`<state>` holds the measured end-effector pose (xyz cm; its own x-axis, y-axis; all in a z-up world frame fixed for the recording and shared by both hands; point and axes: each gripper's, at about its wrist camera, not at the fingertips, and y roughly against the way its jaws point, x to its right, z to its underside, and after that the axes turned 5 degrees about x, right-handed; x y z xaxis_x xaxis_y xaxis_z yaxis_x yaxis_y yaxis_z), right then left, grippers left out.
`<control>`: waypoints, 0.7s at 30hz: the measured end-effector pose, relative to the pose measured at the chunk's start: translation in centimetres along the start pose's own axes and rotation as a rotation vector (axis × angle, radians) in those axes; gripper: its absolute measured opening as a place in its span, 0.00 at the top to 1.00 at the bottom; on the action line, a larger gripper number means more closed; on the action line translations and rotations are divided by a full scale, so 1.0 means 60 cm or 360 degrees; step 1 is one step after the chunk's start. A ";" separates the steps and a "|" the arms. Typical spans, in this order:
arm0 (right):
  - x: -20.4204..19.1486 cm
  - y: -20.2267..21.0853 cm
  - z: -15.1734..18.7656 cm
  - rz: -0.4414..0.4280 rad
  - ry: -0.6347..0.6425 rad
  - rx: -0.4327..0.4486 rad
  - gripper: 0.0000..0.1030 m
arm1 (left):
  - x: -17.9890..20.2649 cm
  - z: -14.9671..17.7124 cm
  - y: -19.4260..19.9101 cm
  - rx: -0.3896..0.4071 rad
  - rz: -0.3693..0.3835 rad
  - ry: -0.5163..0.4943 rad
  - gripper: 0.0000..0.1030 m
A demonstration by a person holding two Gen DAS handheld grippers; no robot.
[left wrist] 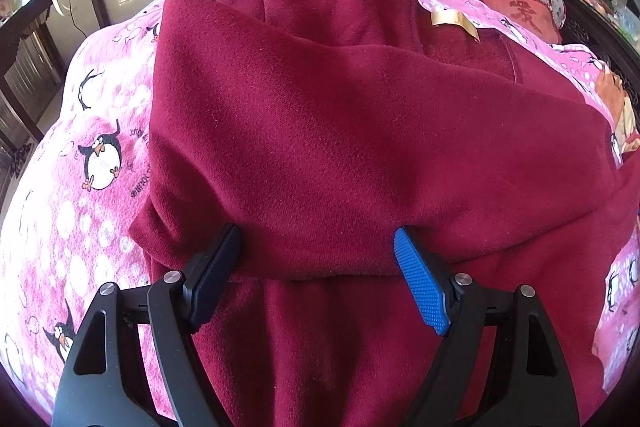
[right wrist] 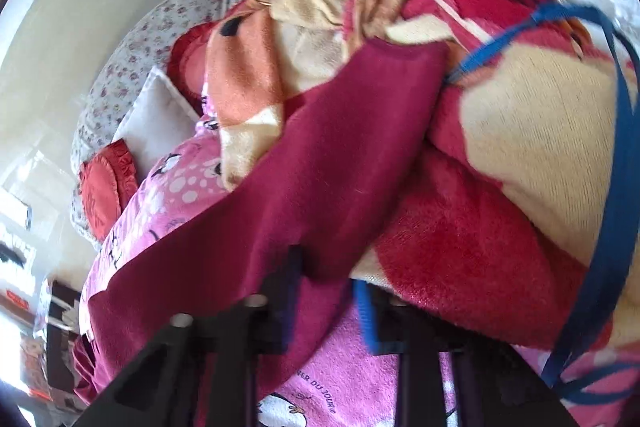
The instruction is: Fold small clothes
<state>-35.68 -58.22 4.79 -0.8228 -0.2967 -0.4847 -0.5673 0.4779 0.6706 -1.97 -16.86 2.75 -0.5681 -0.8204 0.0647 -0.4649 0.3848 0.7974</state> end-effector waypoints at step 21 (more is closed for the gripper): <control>-0.527 0.172 0.190 -0.0923 0.1130 0.0001 0.93 | -0.122 -0.043 0.117 0.0169 0.0120 0.0292 0.23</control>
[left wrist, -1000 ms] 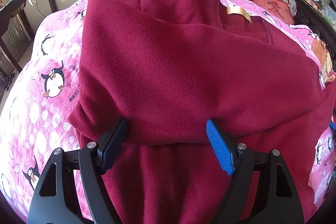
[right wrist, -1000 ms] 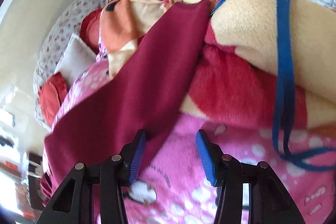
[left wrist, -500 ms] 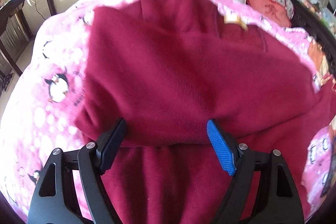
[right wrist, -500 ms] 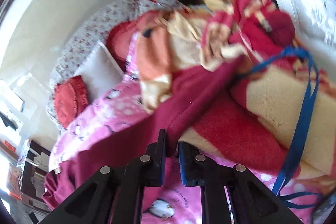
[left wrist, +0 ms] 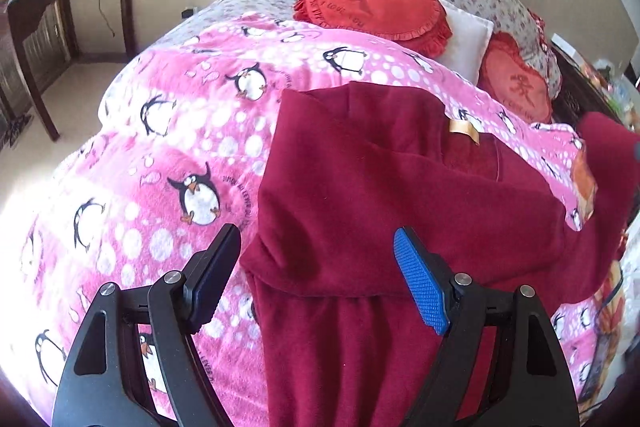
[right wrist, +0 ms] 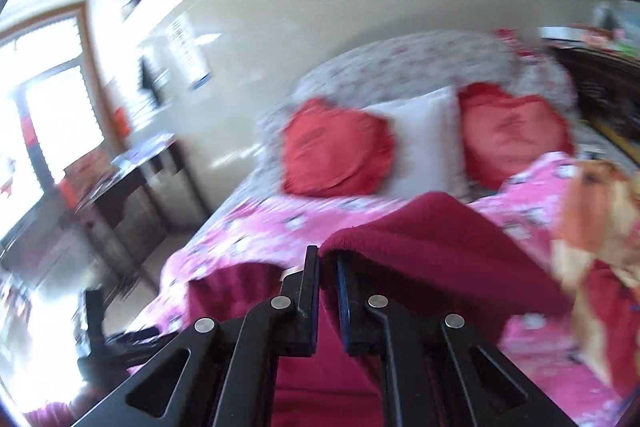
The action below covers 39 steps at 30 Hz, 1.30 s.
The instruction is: Fold small clothes
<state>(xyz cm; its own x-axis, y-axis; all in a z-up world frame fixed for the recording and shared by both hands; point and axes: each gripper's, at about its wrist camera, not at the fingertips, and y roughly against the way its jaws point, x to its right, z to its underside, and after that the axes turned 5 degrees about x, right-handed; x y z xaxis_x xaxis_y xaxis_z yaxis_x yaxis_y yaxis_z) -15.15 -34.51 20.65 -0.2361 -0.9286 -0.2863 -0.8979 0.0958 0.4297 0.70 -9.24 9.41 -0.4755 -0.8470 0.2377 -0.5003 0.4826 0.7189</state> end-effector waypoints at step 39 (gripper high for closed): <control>0.125 -0.010 0.112 0.0246 -0.0255 -0.0410 0.55 | -0.001 -0.045 -0.025 0.0069 0.0042 -0.0015 0.85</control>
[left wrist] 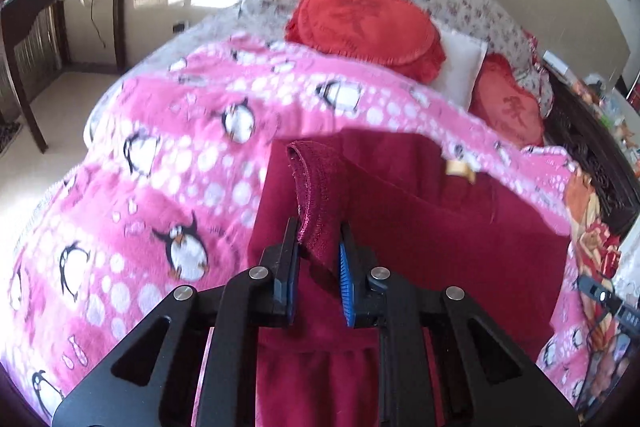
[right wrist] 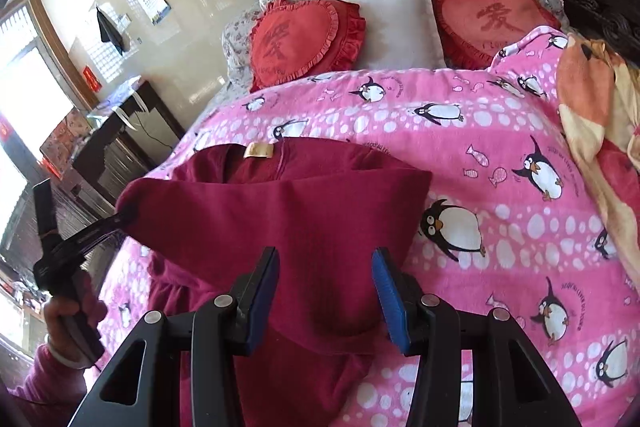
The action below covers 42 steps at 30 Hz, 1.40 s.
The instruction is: Fold small clothes
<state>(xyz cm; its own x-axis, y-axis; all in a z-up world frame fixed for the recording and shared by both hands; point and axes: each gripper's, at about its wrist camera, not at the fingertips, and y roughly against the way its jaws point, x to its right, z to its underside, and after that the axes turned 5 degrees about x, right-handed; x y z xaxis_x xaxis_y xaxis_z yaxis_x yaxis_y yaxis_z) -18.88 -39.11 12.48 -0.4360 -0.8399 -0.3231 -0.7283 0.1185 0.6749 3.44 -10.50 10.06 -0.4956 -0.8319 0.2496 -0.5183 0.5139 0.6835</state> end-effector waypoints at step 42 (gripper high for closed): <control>0.044 -0.037 0.140 0.0149 -0.0147 -0.0210 0.84 | -0.064 0.242 0.119 -0.0494 0.0119 0.0117 0.45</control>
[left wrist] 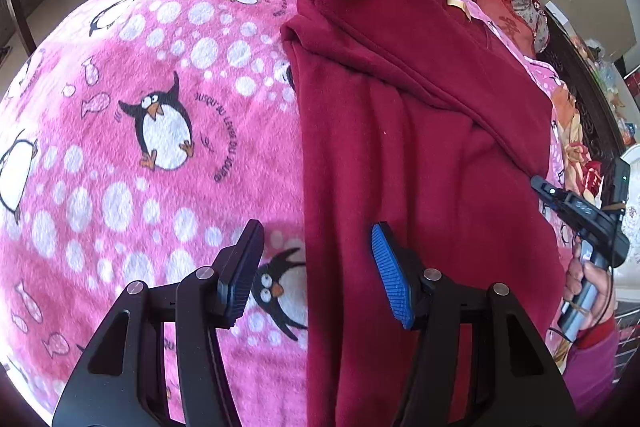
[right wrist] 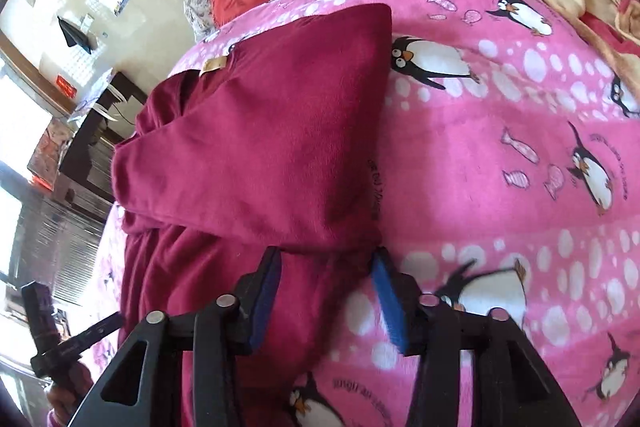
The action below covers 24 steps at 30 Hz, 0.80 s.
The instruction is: Fold small clothes
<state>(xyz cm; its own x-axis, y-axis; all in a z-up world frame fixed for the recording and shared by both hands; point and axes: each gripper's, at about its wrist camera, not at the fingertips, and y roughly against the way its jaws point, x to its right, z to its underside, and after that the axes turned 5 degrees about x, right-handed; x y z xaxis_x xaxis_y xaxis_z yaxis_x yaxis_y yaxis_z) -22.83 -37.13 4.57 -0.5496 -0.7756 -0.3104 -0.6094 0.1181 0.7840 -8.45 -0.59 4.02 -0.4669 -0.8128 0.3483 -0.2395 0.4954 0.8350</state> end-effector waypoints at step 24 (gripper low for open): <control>0.035 0.192 0.172 -0.0250 0.0054 -0.0264 0.51 | -0.033 0.145 0.093 -0.0186 0.0066 -0.0048 0.42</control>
<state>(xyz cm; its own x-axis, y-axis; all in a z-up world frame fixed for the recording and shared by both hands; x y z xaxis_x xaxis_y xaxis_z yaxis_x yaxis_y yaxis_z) -36.89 -30.98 7.38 -0.4342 -0.7972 -0.4194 -0.5820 -0.1071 0.8061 -16.28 6.48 4.27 -0.5001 -0.7821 0.3718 -0.1197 0.4877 0.8648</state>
